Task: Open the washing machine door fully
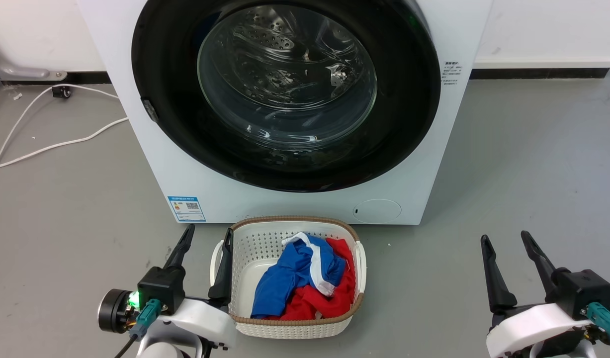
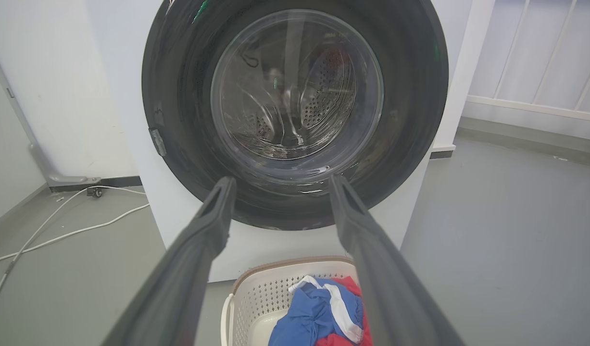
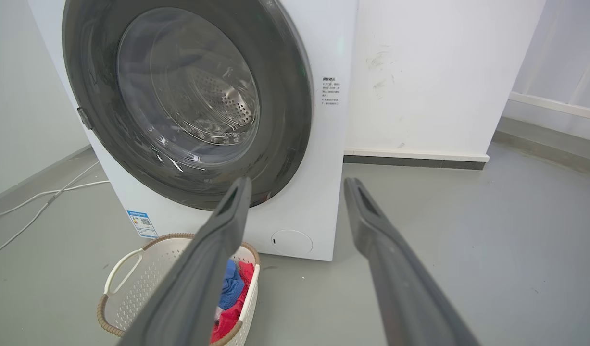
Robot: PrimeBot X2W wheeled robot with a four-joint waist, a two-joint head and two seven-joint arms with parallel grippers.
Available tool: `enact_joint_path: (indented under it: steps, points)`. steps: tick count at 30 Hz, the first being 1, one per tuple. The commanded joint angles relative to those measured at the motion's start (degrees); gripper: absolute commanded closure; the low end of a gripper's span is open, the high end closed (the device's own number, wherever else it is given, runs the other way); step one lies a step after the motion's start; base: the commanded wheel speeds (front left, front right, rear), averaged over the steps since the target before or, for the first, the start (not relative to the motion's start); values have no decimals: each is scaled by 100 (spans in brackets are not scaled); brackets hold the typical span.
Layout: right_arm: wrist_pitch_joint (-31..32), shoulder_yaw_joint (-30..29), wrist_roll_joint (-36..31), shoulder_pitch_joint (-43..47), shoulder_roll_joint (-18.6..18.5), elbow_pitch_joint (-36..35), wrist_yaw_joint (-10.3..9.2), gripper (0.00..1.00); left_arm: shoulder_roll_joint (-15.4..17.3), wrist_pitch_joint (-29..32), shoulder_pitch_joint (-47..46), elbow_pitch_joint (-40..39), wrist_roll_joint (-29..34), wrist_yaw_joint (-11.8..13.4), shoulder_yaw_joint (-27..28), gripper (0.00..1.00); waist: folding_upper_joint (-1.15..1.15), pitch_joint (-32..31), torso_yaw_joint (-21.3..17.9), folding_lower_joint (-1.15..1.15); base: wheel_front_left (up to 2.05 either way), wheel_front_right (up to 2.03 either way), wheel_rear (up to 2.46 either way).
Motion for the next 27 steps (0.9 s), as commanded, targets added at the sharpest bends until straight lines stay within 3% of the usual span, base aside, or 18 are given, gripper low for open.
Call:
enact_joint_path:
  steps: [1, 16, 17, 18, 19, 23, 27]
  points:
    - [-41, -3, 5, 33, 23, 9, 0, 0, -6, -15, -80, 12, -6, -3, 7, 0, 0, 1, 2, 0, 0, 0, 0]
    - [-101, -36, 184, -37, 23, 128, 0, 0, -1, -15, -79, 109, -175, 33, -2, 0, 0, 0, 33, 0, 0, 0, 0]
    - [-82, -49, 248, -33, 23, 139, 0, 4, -1, -15, -76, 109, -187, 39, -2, 0, 0, -1, 33, 0, 0, 0, 0]
    - [-74, -53, 266, -35, 23, 143, 0, 56, 0, -15, -73, 110, -198, 43, -5, 0, 0, -3, 33, 0, 0, 0, 0]
    - [-71, -56, 293, -37, 23, 147, 0, 100, 3, -15, -70, 112, -205, 46, -7, 0, 0, -4, 33, 0, 0, 0, 0]
    - [-37, -67, 461, -35, 23, 179, 0, 100, 14, -15, -59, 120, -231, 69, -2, 0, 0, -12, 26, 0, 0, 0, 0]
    - [38, -89, 1181, -36, 23, 262, 0, 100, 24, -15, -61, 116, -256, 71, -4, 0, 0, -18, 20, 0, 0, 0, 0]
